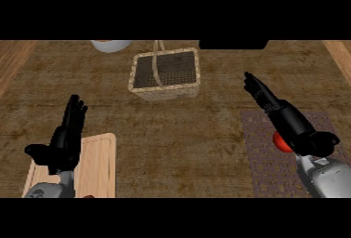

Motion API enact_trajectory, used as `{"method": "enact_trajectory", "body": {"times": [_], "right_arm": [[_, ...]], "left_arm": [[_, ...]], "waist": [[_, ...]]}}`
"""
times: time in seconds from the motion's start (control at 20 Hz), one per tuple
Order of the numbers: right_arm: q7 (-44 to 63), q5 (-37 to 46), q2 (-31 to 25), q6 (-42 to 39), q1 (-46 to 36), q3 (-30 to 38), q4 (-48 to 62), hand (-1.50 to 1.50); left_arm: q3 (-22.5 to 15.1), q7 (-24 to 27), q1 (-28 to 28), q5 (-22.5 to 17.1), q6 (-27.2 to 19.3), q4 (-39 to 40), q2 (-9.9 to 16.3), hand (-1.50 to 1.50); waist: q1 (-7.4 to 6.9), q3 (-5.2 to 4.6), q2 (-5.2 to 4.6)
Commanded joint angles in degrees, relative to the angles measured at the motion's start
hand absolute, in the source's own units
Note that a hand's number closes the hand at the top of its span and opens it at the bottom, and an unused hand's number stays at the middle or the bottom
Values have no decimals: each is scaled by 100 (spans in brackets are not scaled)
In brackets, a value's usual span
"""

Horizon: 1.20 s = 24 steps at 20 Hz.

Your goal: Pick the tomato from the placemat and place it in the basket

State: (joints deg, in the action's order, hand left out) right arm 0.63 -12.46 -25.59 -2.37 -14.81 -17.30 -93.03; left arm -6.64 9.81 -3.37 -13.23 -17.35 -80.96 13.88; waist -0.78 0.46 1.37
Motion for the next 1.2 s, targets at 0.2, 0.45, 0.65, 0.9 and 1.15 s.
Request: {"method": "enact_trajectory", "body": {"times": [0.2, 0.45, 0.65, 0.9, 1.15], "right_arm": [[-1195, -508, -1322, -1129, -160, 1803, 1925, 150], [-3176, 177, -286, -873, -62, 1542, 2339, -150], [-1939, 848, -315, 977, -315, 1714, 1974, -150], [-677, 1316, -1194, 1241, -443, 1931, 1591, -150], [328, 1681, -2689, -606, -403, 1266, 1566, -150]], "left_arm": [[254, -873, -545, 216, 38, -206, 758, 0], [148, -1612, -689, 130, 242, -399, 870, 0], [66, -1425, -443, 284, 170, -337, 803, 0], [298, -1650, -797, 200, 250, -143, 931, 0], [243, -1550, -743, 226, 266, -127, 845, 0]], "waist": [[2, -12, -214], [-23, -29, -165], [10, -49, -111], [140, -58, -105], [108, -78, -116]]}}
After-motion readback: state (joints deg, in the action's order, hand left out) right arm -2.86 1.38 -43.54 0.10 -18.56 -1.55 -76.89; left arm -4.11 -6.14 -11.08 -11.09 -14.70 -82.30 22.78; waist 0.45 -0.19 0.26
